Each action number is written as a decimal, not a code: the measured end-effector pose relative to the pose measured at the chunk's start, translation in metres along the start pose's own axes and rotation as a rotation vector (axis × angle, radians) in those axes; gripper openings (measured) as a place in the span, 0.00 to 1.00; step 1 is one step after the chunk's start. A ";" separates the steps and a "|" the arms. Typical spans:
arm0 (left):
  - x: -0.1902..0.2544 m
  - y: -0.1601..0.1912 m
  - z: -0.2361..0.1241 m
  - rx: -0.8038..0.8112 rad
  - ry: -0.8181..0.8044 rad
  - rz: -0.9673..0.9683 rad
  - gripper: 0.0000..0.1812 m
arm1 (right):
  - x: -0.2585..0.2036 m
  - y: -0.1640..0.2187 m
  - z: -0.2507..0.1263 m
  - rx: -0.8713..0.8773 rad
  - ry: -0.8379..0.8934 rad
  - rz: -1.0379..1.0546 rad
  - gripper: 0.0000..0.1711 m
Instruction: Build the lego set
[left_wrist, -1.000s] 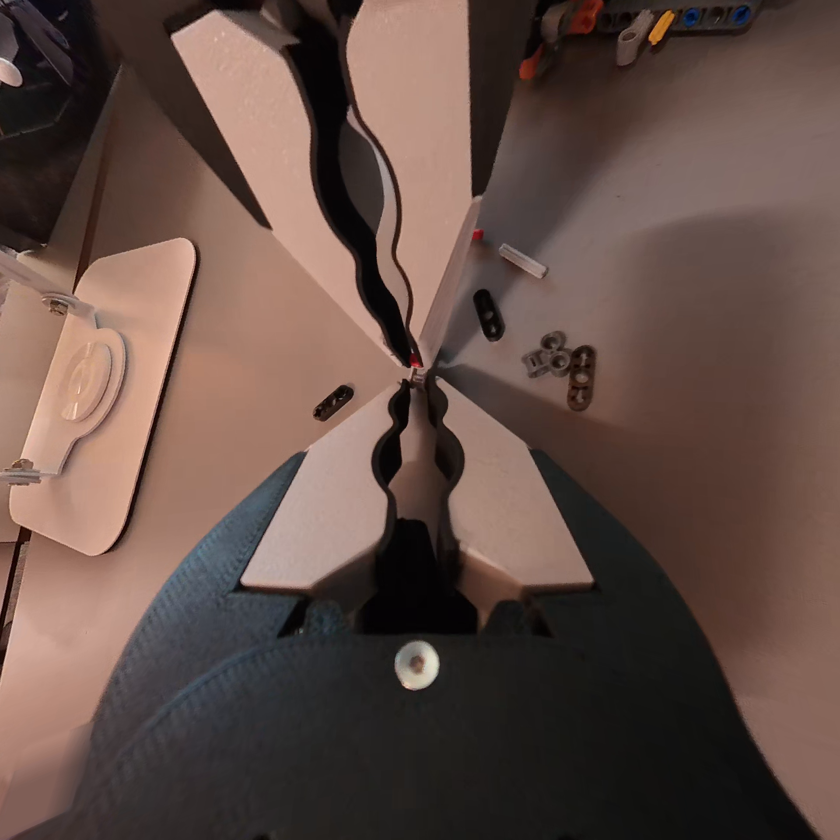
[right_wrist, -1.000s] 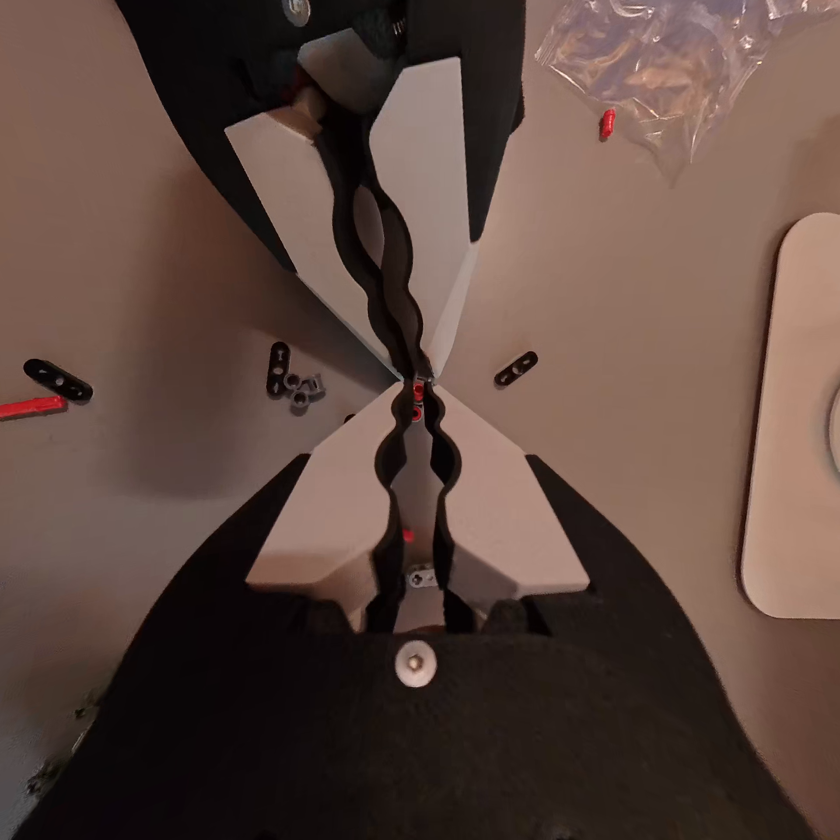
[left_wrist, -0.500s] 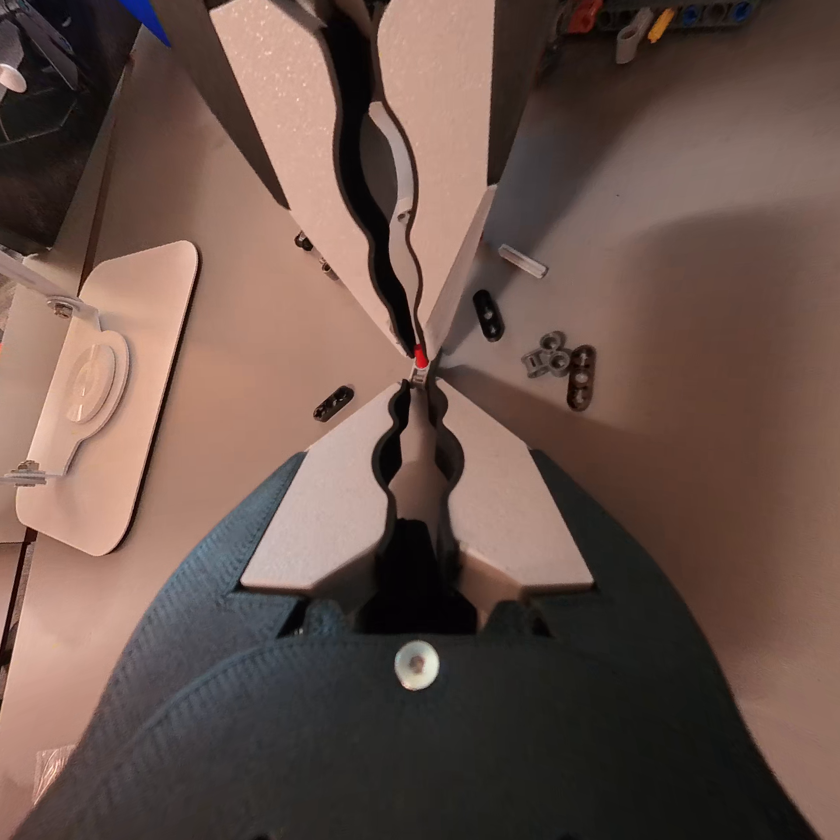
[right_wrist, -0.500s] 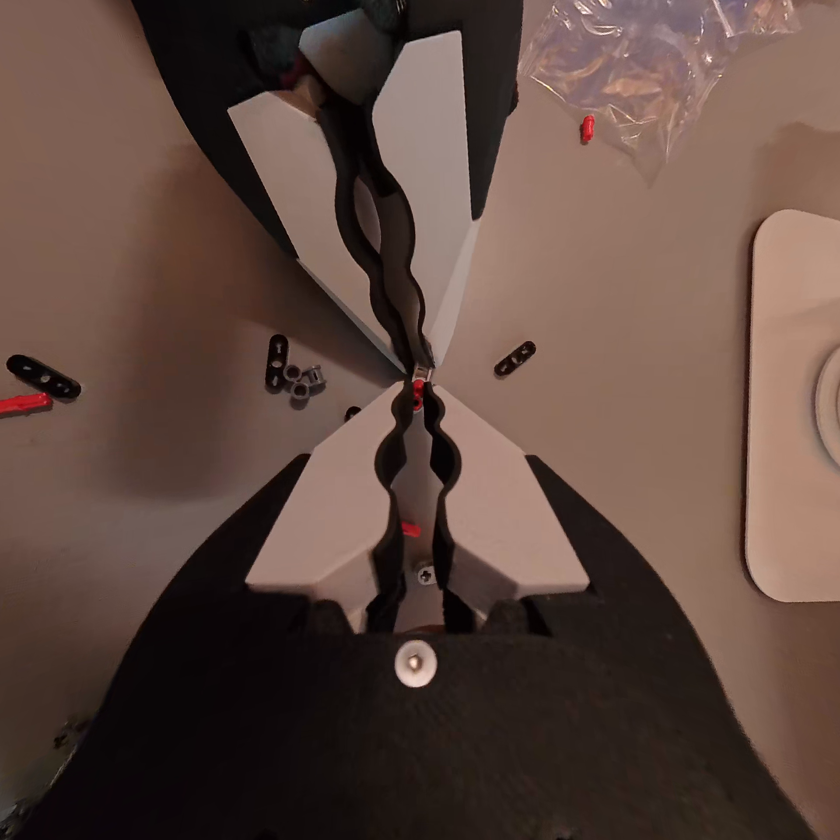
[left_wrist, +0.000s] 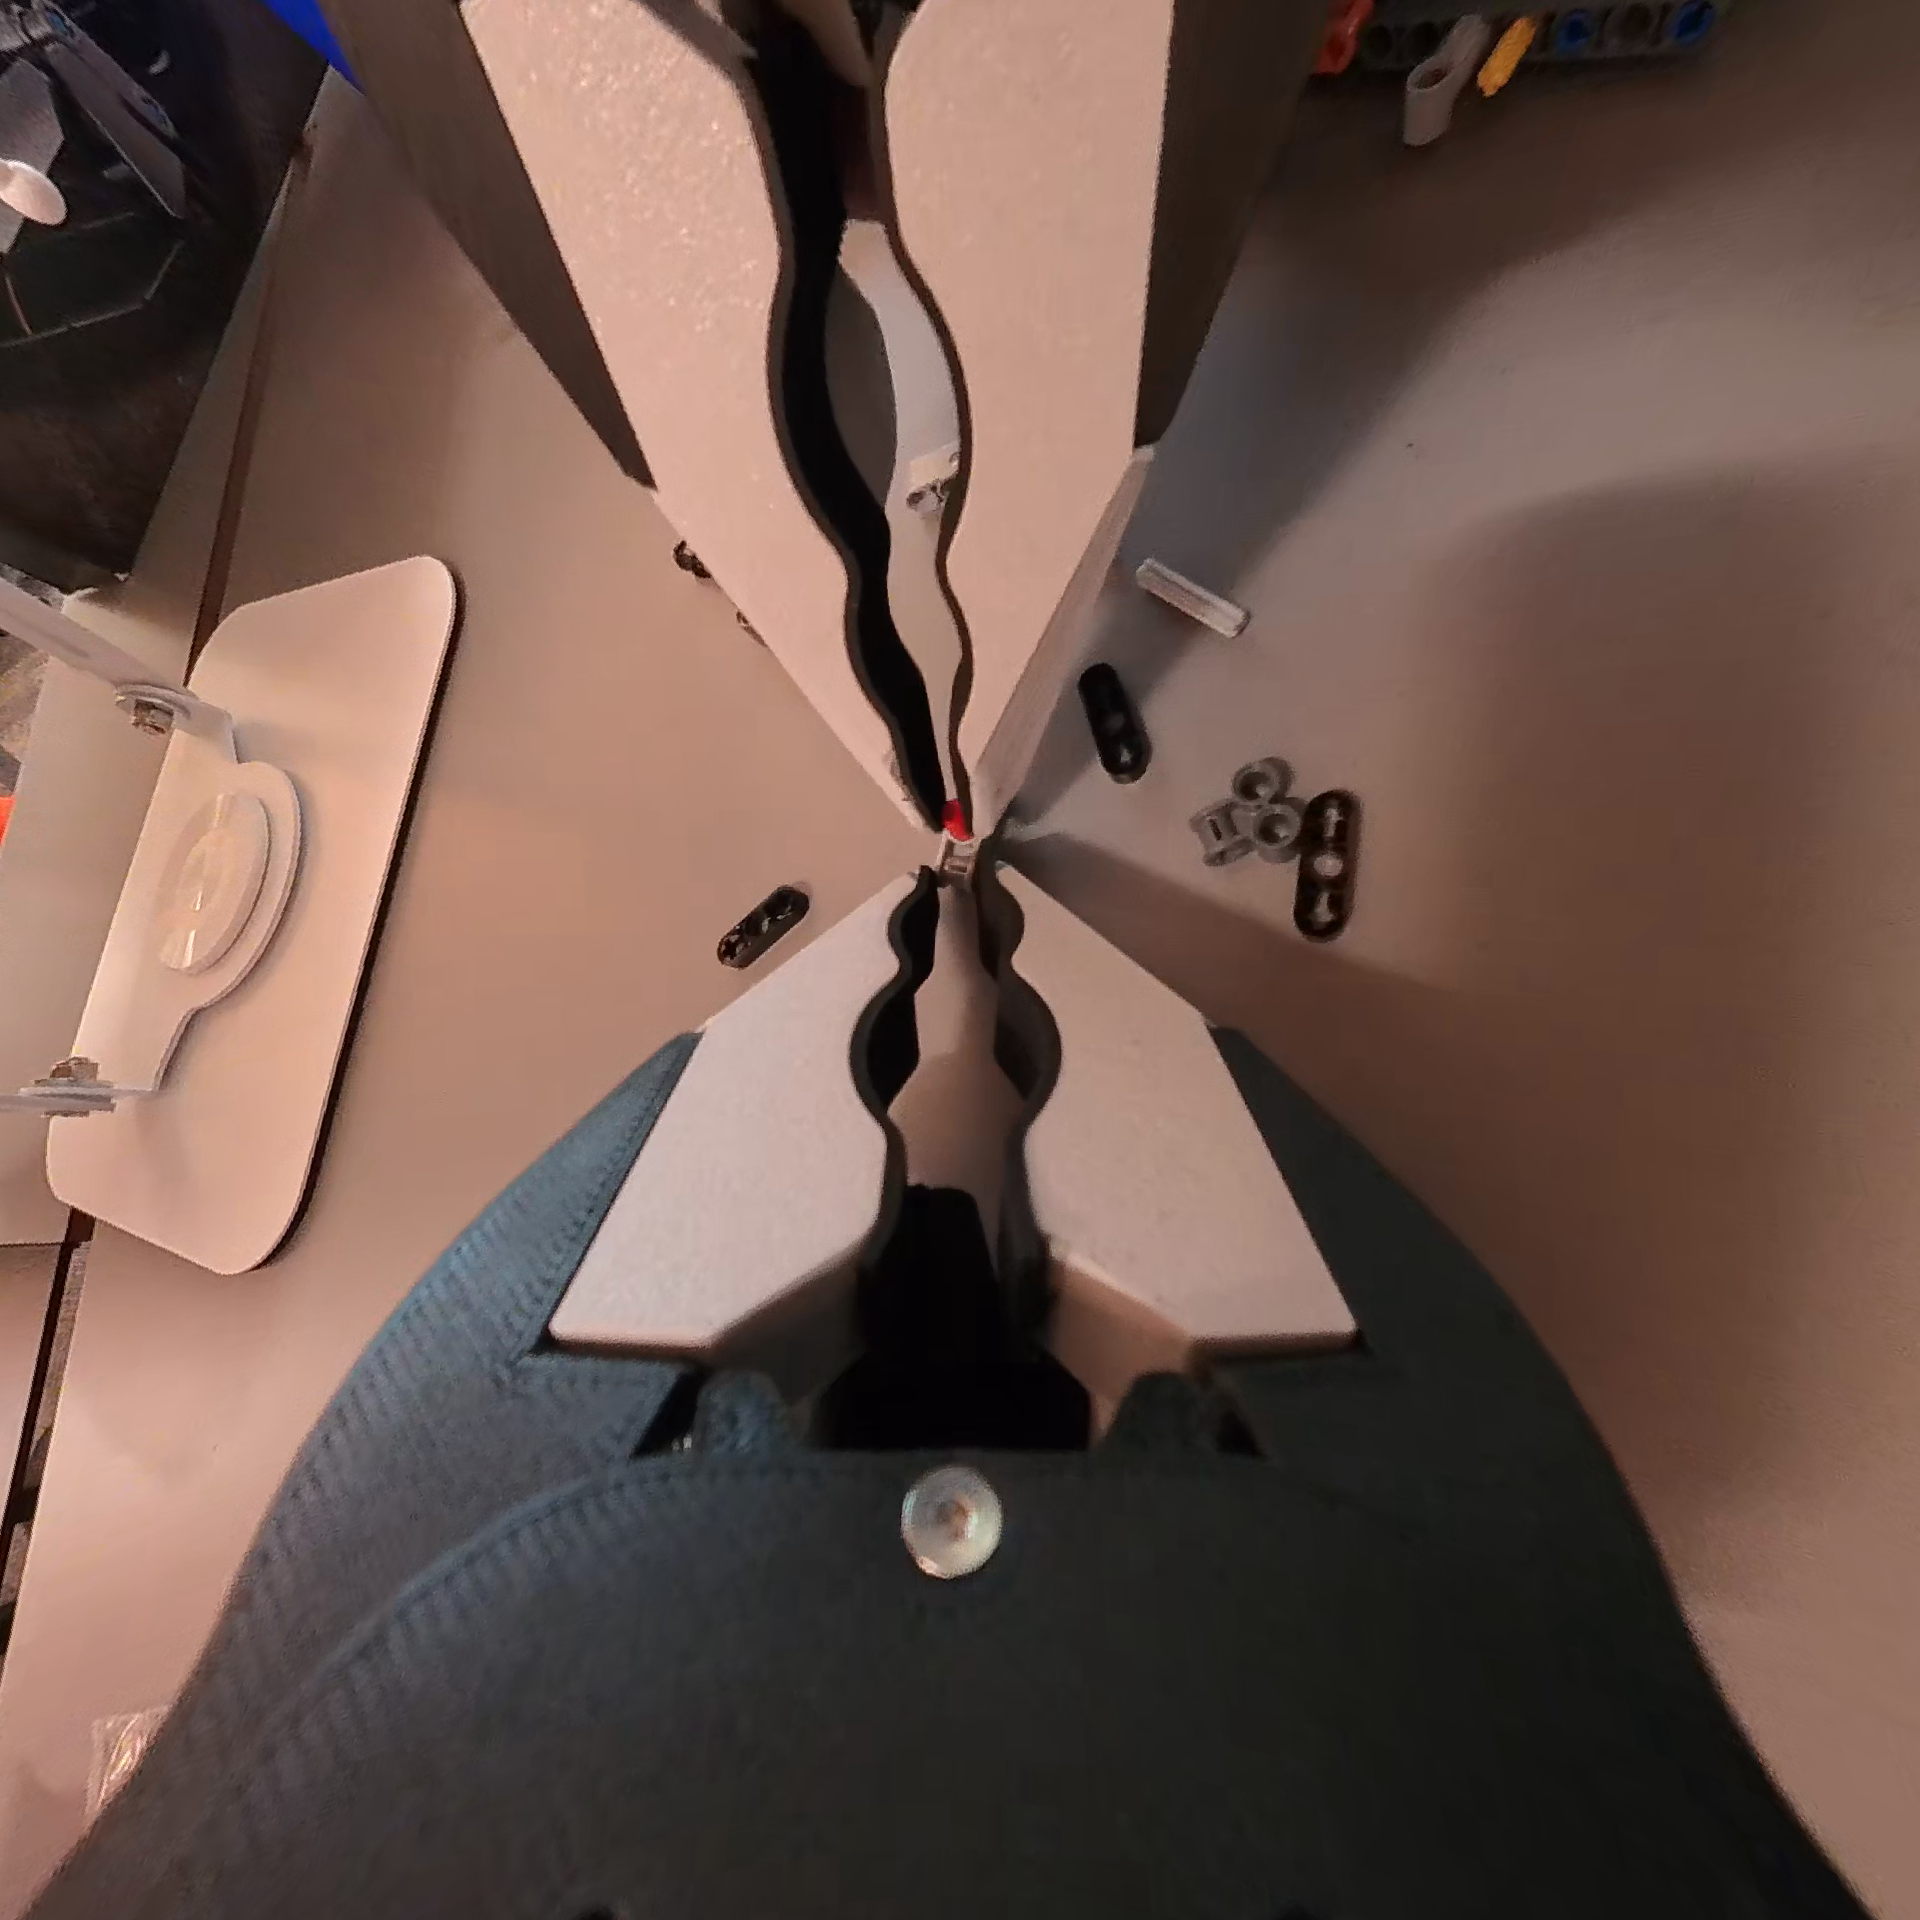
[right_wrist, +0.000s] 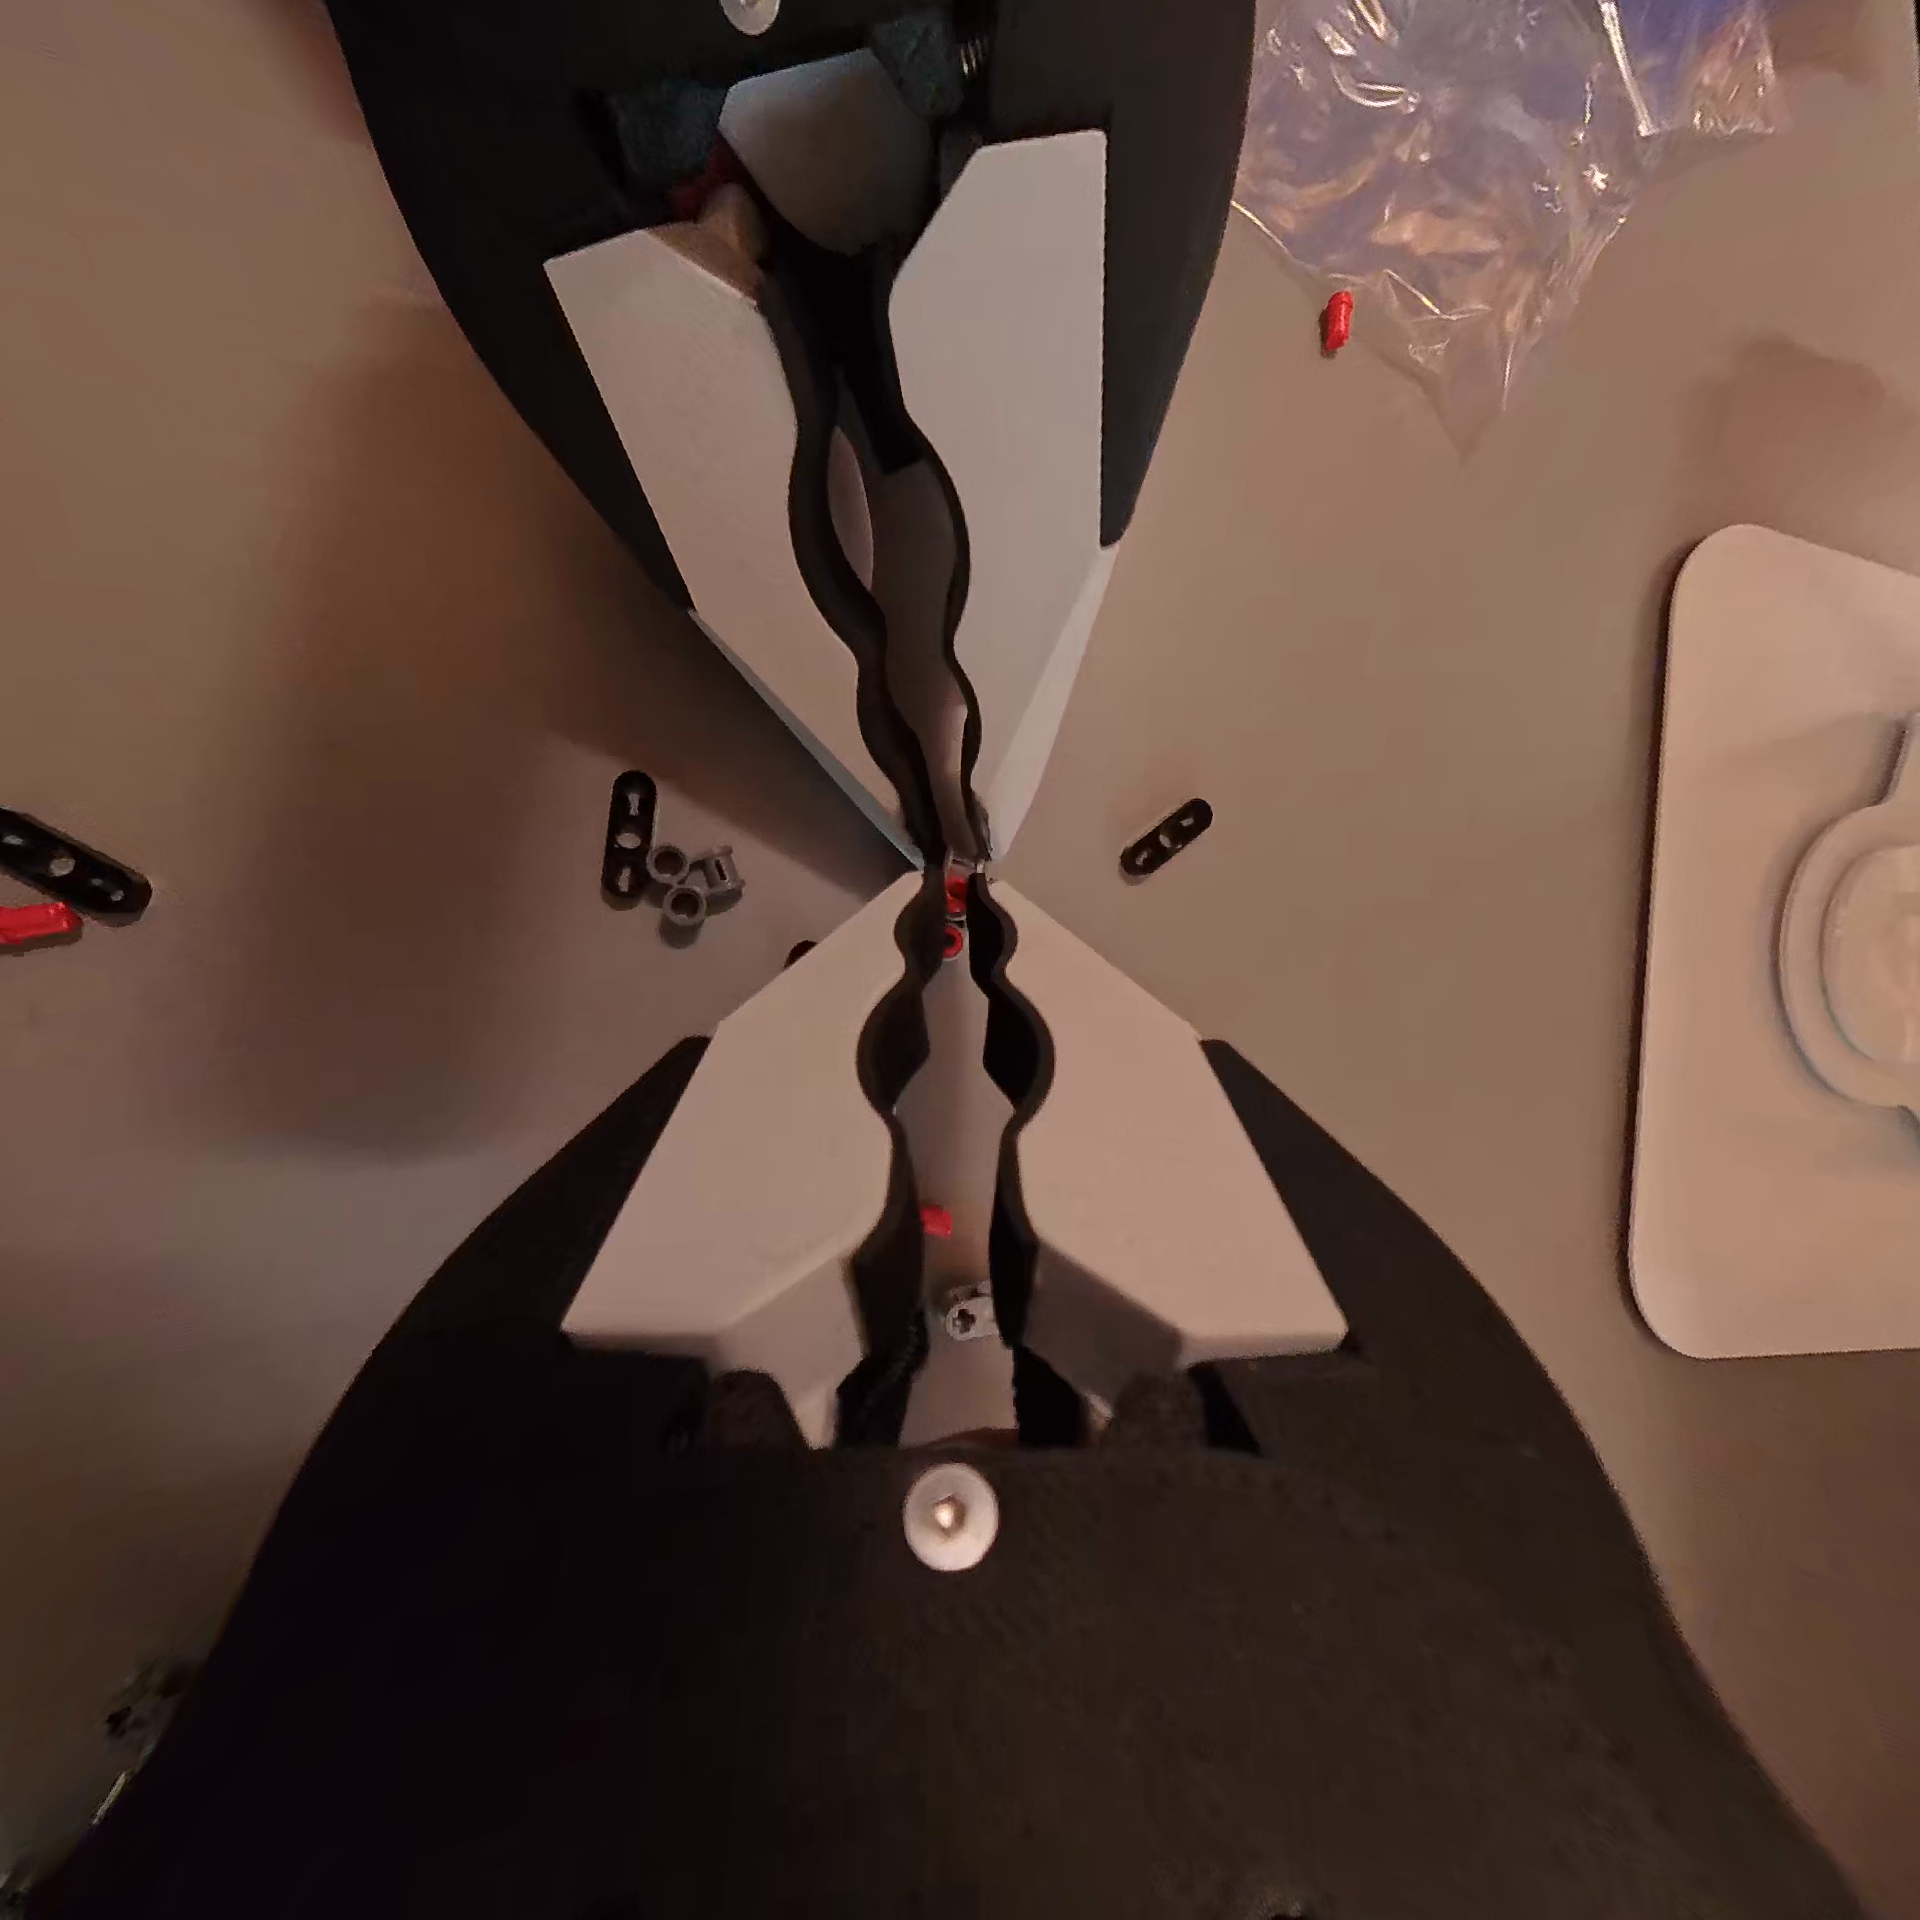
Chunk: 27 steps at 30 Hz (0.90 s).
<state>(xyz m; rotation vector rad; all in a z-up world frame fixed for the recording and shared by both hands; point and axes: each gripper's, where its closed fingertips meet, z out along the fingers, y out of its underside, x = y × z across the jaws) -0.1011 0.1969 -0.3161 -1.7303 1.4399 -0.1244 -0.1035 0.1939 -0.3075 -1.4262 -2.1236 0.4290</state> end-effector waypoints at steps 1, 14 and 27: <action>0.000 0.000 0.000 0.000 -0.001 0.001 0.04 | 0.000 0.000 0.000 0.001 -0.001 0.003 0.01; 0.000 -0.001 0.000 0.000 -0.002 0.003 0.04 | 0.000 0.002 -0.001 -0.043 0.001 -0.015 0.01; 0.000 0.000 0.000 -0.001 -0.004 0.005 0.04 | 0.000 0.002 0.001 -0.001 0.011 -0.004 0.01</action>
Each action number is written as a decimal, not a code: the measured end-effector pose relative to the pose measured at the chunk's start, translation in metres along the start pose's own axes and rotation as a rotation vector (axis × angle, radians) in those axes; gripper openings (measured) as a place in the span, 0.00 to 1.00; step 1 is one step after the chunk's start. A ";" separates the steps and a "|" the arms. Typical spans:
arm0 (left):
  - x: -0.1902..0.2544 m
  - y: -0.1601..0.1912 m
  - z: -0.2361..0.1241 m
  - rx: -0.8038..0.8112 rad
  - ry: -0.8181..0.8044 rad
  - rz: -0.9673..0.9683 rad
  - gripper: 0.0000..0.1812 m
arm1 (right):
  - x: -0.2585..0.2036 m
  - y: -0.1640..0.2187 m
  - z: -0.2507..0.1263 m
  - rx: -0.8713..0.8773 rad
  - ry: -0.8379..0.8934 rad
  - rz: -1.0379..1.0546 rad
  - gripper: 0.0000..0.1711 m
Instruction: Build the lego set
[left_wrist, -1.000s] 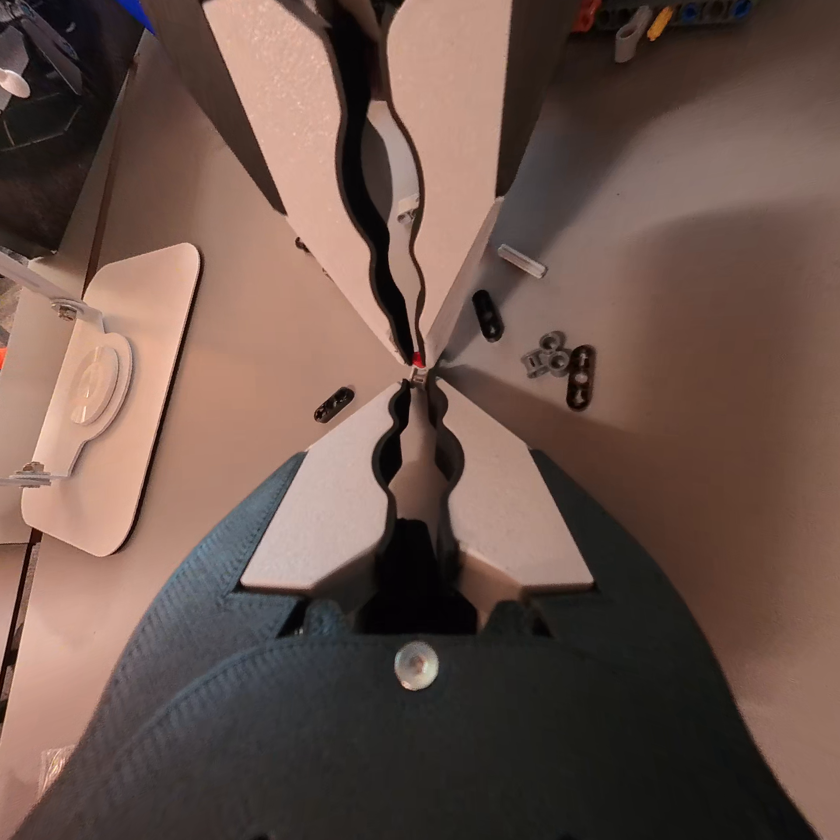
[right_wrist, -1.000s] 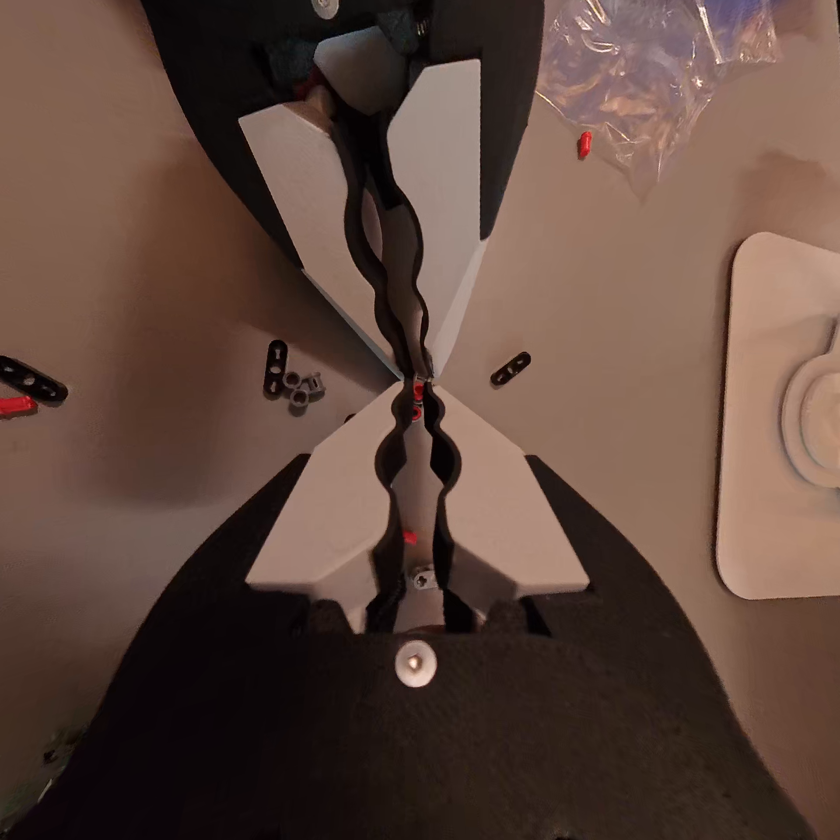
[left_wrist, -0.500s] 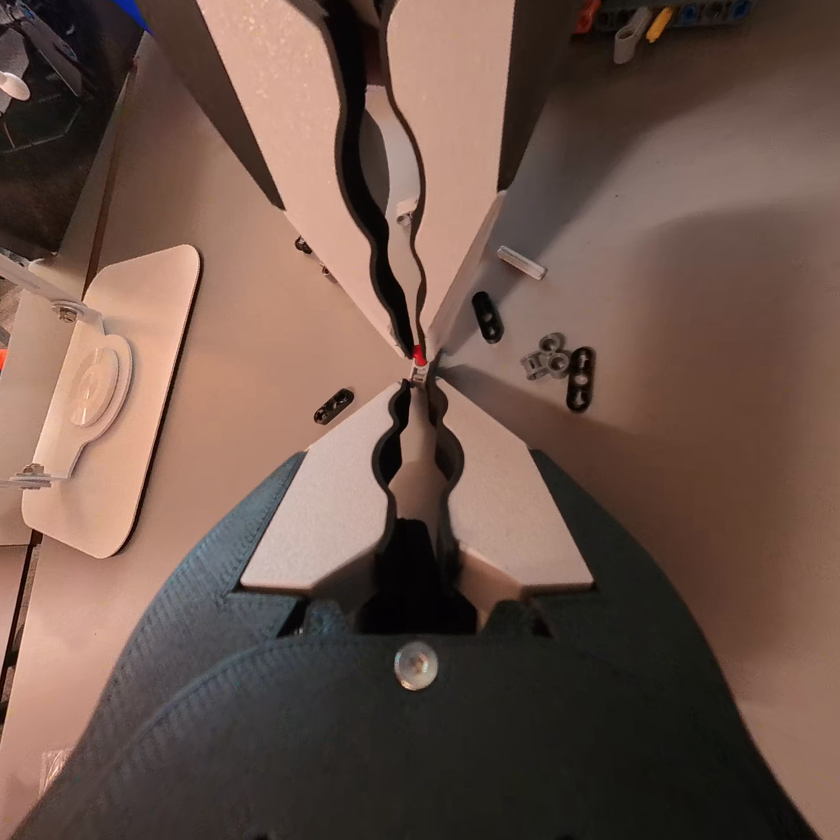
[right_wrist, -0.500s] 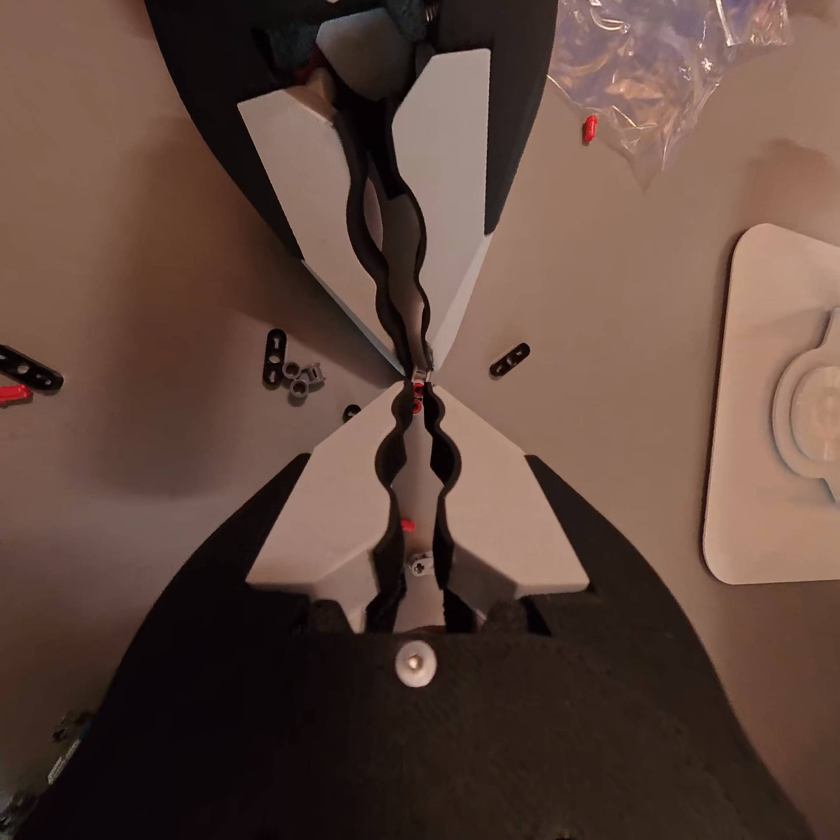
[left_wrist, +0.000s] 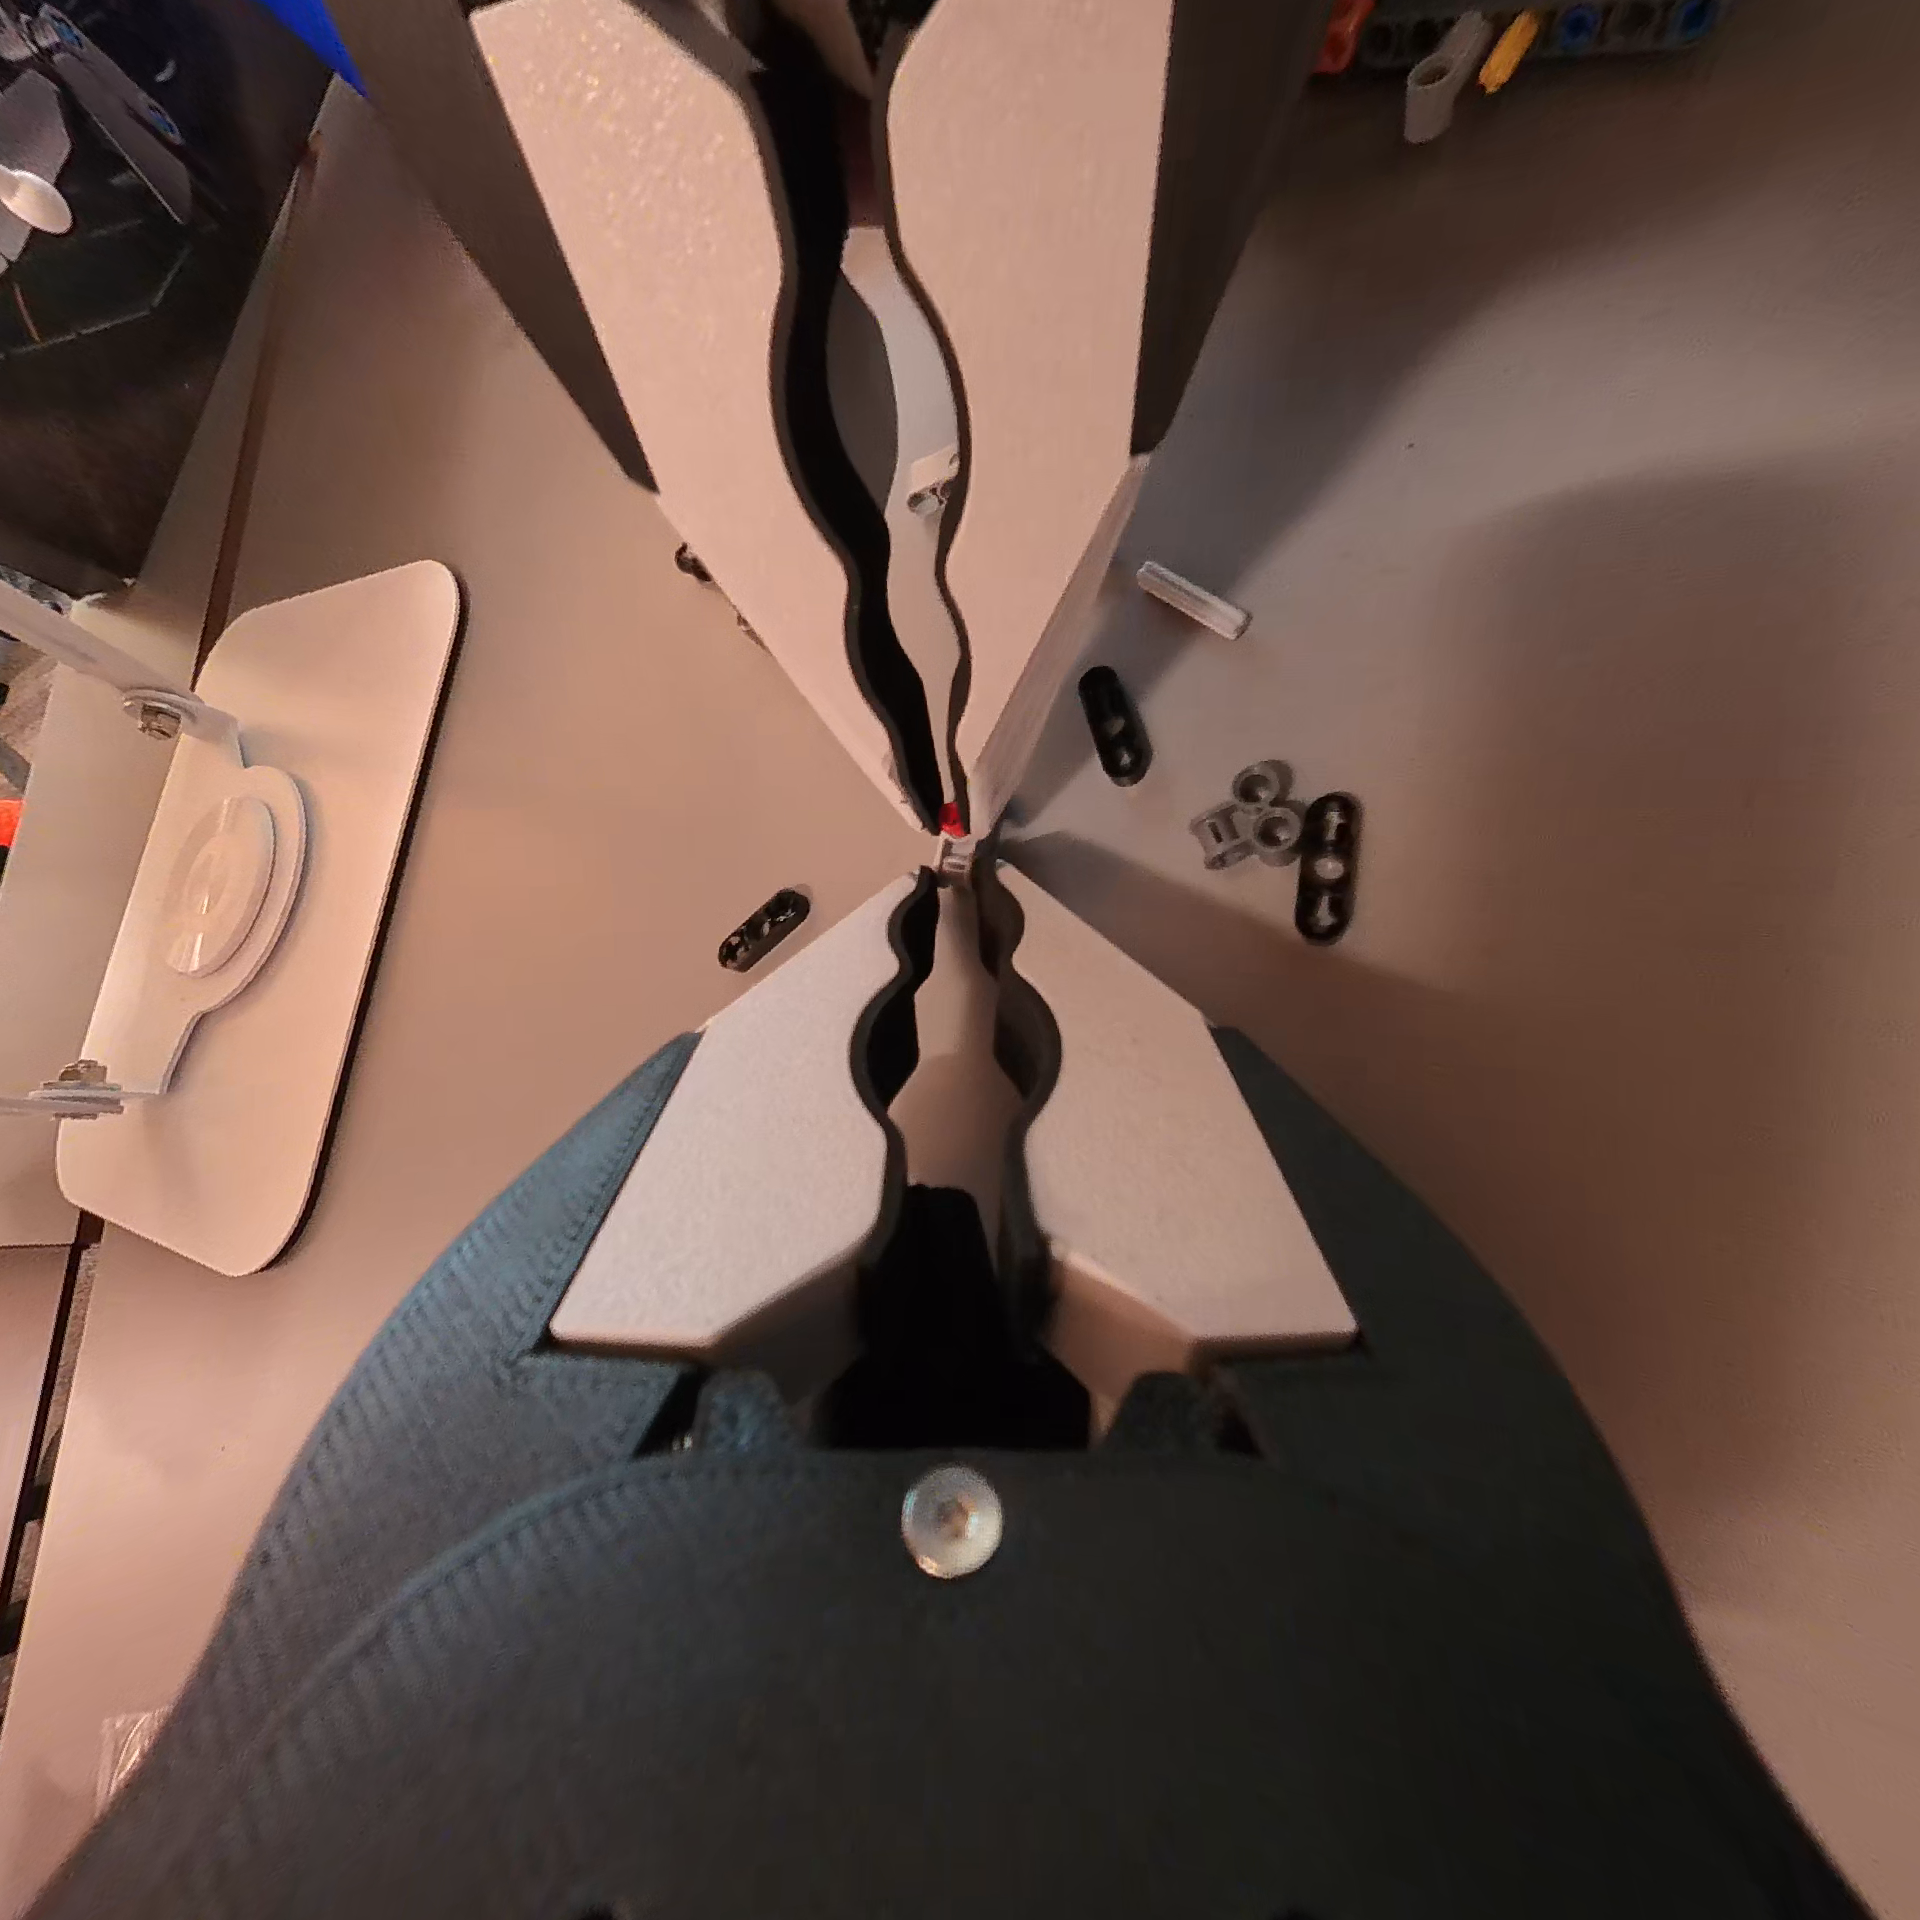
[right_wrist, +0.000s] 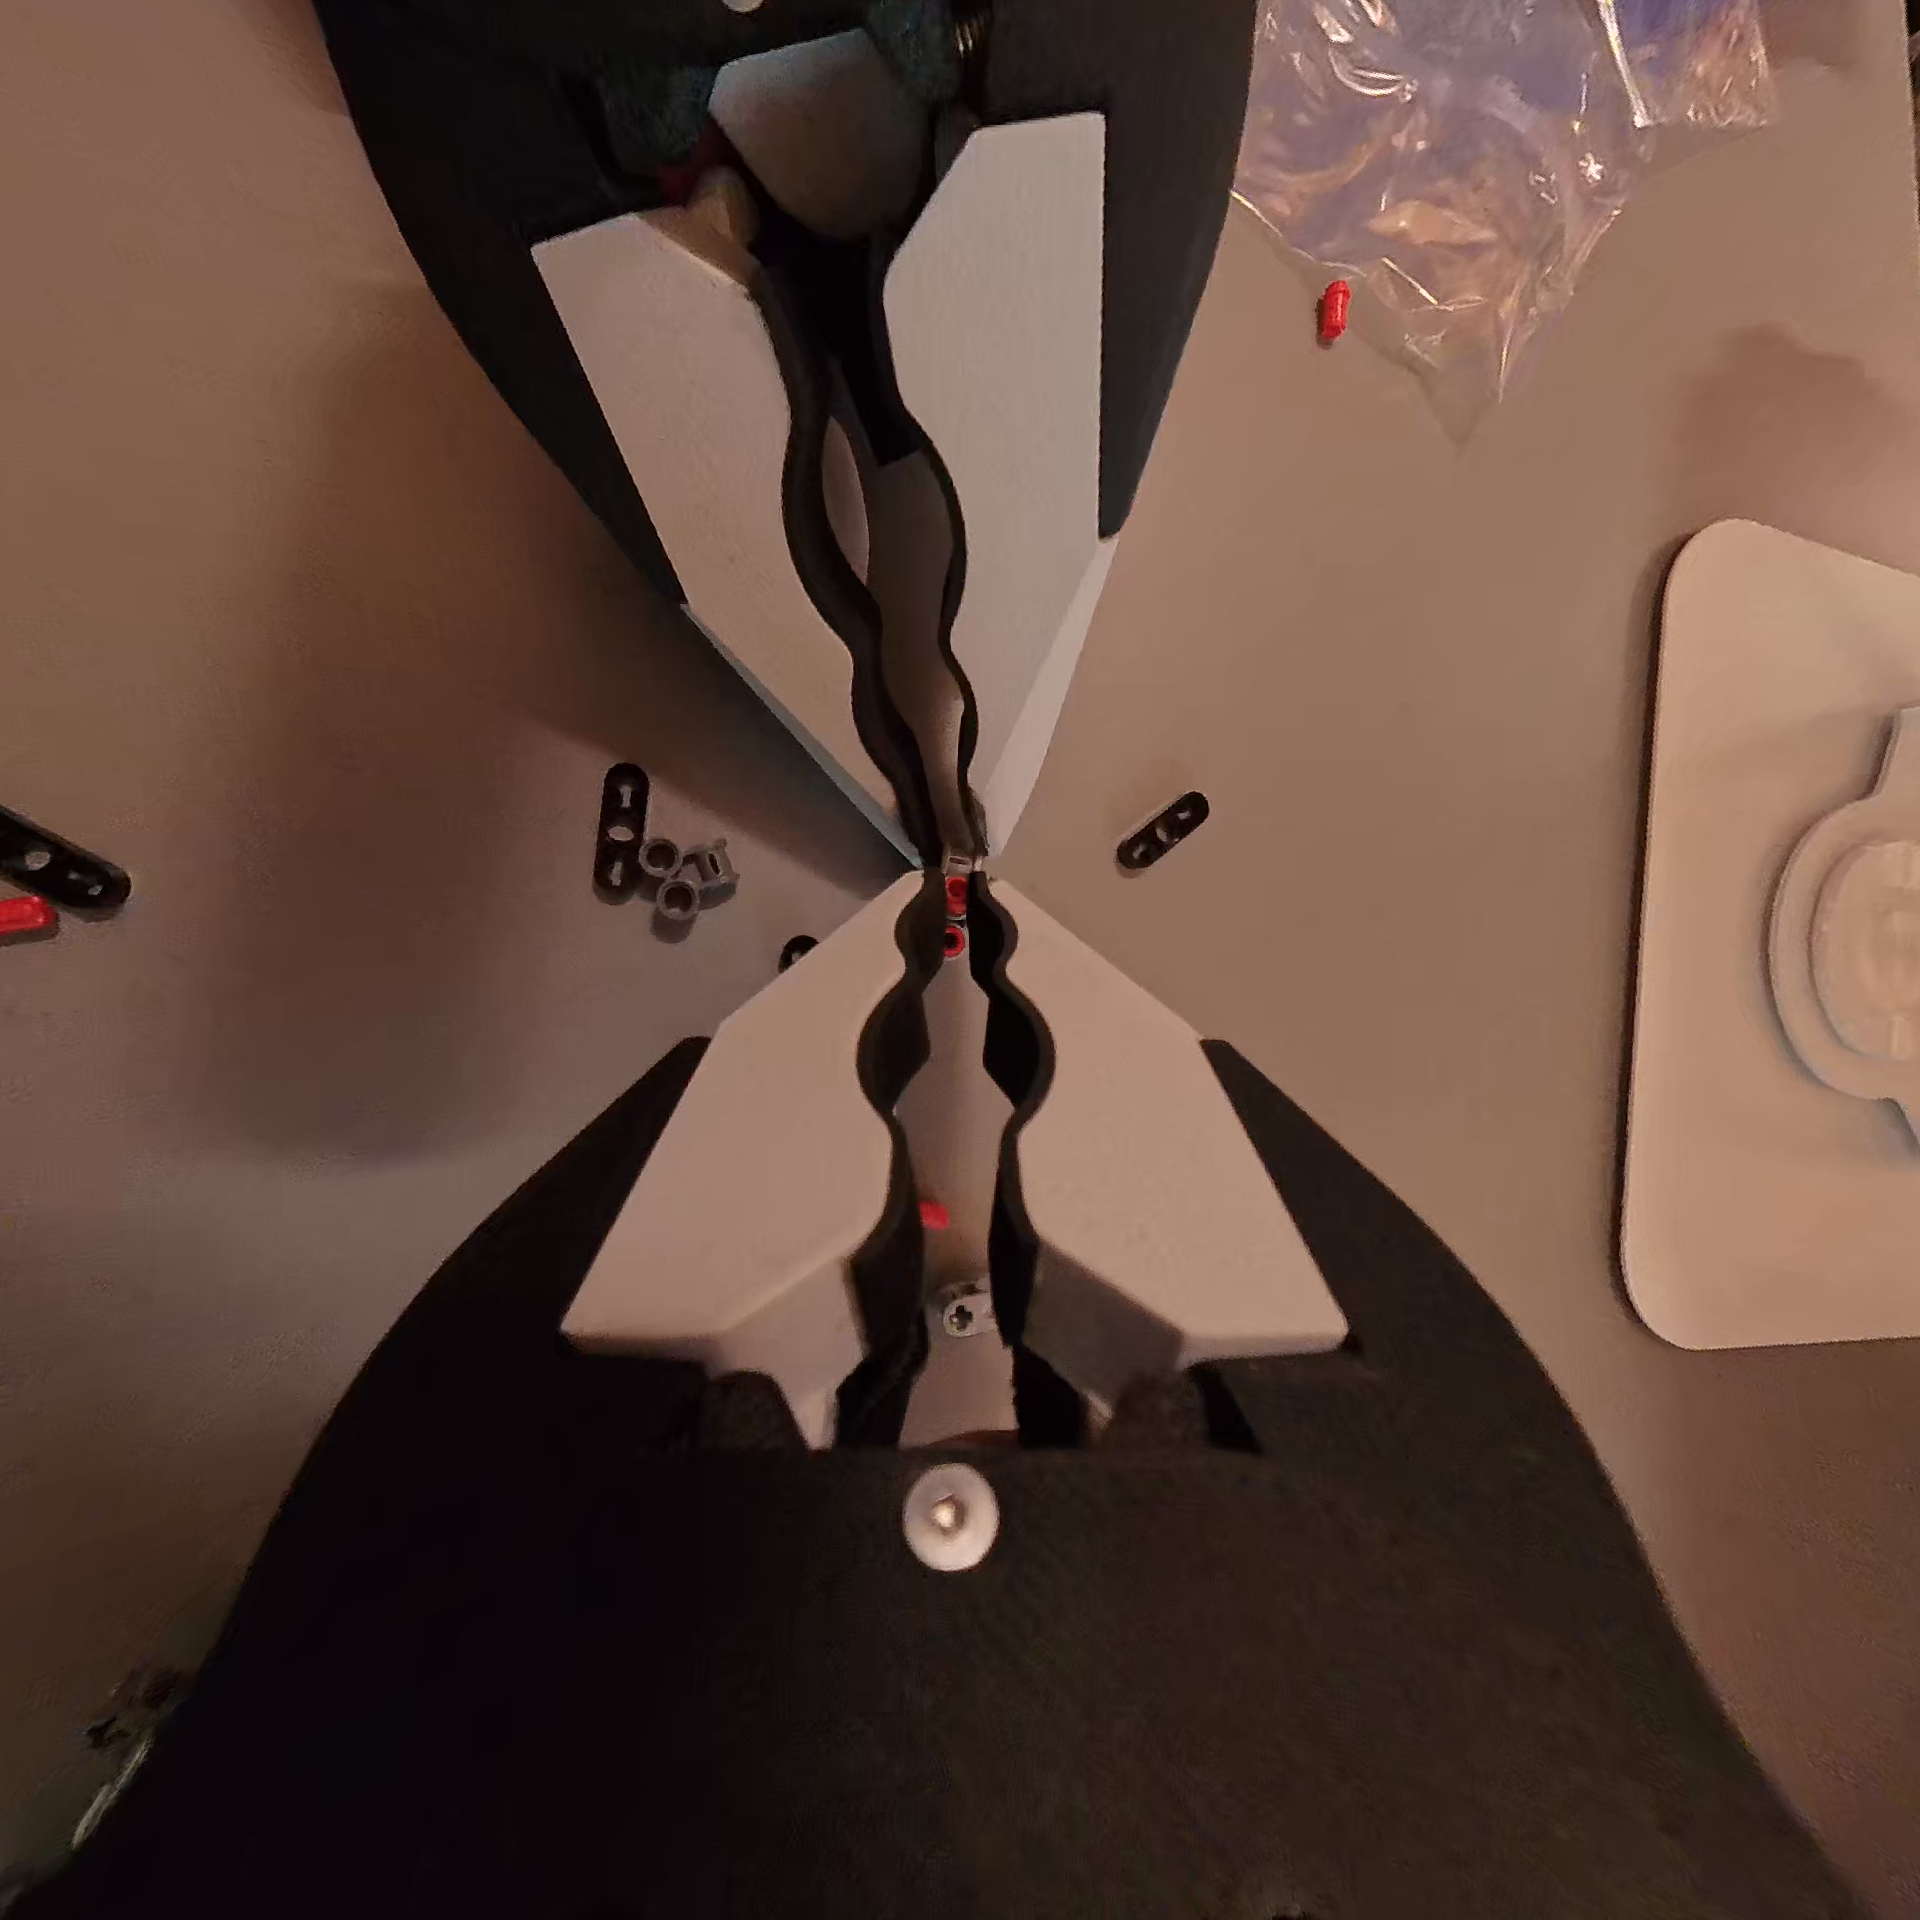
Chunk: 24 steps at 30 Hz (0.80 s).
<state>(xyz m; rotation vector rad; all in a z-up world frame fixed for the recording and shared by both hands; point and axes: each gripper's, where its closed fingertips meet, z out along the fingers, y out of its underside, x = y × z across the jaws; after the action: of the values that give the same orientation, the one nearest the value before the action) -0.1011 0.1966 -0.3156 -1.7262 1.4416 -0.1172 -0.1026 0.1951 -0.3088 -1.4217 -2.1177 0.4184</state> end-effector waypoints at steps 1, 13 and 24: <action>0.000 0.000 0.000 0.000 0.000 0.000 0.04 | 0.000 0.000 0.000 0.010 -0.003 0.010 0.01; 0.000 0.001 0.001 -0.001 0.002 0.000 0.04 | 0.000 0.002 0.000 0.054 -0.024 0.062 0.01; -0.001 0.001 0.002 -0.002 0.004 -0.003 0.04 | 0.000 0.004 0.002 0.032 -0.082 0.103 0.01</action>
<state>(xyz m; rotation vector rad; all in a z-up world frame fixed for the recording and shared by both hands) -0.1013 0.1982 -0.3169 -1.7306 1.4426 -0.1213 -0.1006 0.1965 -0.3124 -1.5237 -2.0983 0.5566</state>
